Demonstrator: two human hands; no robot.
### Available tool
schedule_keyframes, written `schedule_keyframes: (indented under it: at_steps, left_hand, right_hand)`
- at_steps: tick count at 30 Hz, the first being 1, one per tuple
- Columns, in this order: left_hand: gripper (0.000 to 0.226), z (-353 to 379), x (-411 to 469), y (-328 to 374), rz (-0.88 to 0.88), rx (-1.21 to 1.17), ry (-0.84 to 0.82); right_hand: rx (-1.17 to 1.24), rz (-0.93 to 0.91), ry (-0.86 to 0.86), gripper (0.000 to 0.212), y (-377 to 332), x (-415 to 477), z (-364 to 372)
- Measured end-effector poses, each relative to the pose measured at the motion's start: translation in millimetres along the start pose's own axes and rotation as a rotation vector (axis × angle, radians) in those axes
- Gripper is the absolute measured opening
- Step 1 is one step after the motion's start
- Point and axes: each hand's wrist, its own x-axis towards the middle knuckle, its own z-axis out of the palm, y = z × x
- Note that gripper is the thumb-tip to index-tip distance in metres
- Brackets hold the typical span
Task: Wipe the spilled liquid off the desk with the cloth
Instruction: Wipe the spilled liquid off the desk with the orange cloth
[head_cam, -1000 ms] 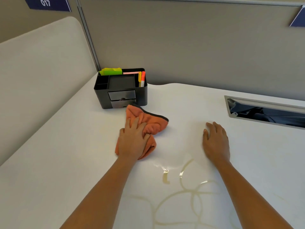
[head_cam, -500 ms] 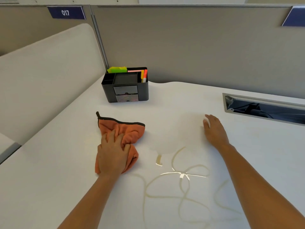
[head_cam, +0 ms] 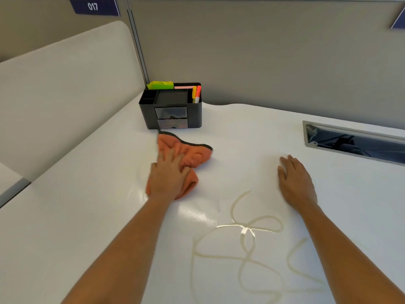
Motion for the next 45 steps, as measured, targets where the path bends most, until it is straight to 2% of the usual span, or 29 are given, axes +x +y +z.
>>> schedule_keyframes:
  at_steps: [5, 7, 10, 13, 18, 21, 23, 25, 28, 33, 37, 45]
  left_hand:
    - [0.053, -18.8, -31.3, -83.1, -0.198, -0.013, 0.076]
    - [0.052, -23.9, -59.7, -94.4, -0.217, -0.034, 0.103]
    - [0.049, -28.1, -98.5, -76.6, -0.188, -0.009, 0.098]
    - [0.056, -27.5, -114.6, -33.7, -0.085, -0.011, 0.054]
    - [0.051, -4.5, -72.8, 8.6, 0.054, -0.021, -0.012]
    - [0.054, -3.3, -31.6, -18.6, 0.035, 0.019, -0.027]
    - [0.053, -10.6, -18.6, -53.9, -0.055, 0.020, 0.001]
    - [0.049, -16.5, -23.9, -87.0, -0.148, 0.029, 0.040]
    - [0.050, -25.6, -57.6, -100.7, -0.138, 0.021, 0.078]
    - [0.057, -28.0, -111.0, -39.7, -0.014, -0.025, 0.047]
    - [0.053, -10.9, -101.3, 9.1, 0.149, -0.051, -0.012]
    - [0.050, -6.4, -16.4, -17.1, -0.081, 0.014, 0.011]
  right_hand:
    - [0.001, 0.003, -0.001, 0.045, 0.3, -2.8, 0.9]
    - [-0.003, 0.005, 0.000, 0.046, 0.4, -3.9, 0.8]
    - [-0.015, 0.012, -0.009, 0.046, -0.2, -4.3, 1.0]
    - [-0.012, 0.013, -0.006, 0.046, -1.1, -4.3, 1.4]
    - [-0.013, 0.007, 0.008, 0.045, 0.3, -3.7, 2.3]
    - [-0.011, 0.005, 0.007, 0.045, 2.0, -2.6, 2.9]
    - [-0.004, 0.010, 0.008, 0.045, 2.2, -3.1, 3.1]
    - [-0.002, 0.014, 0.009, 0.045, 1.5, -2.8, 3.2]
    - [-0.009, 0.010, 0.012, 0.046, 0.0, -2.3, 2.3]
    - [-0.011, 0.022, 0.008, 0.045, -2.2, -4.3, 2.5]
    - [0.008, 0.028, 0.004, 0.045, -4.2, -5.0, 2.0]
    - [0.000, 0.020, 0.011, 0.045, -2.4, -4.7, 2.9]
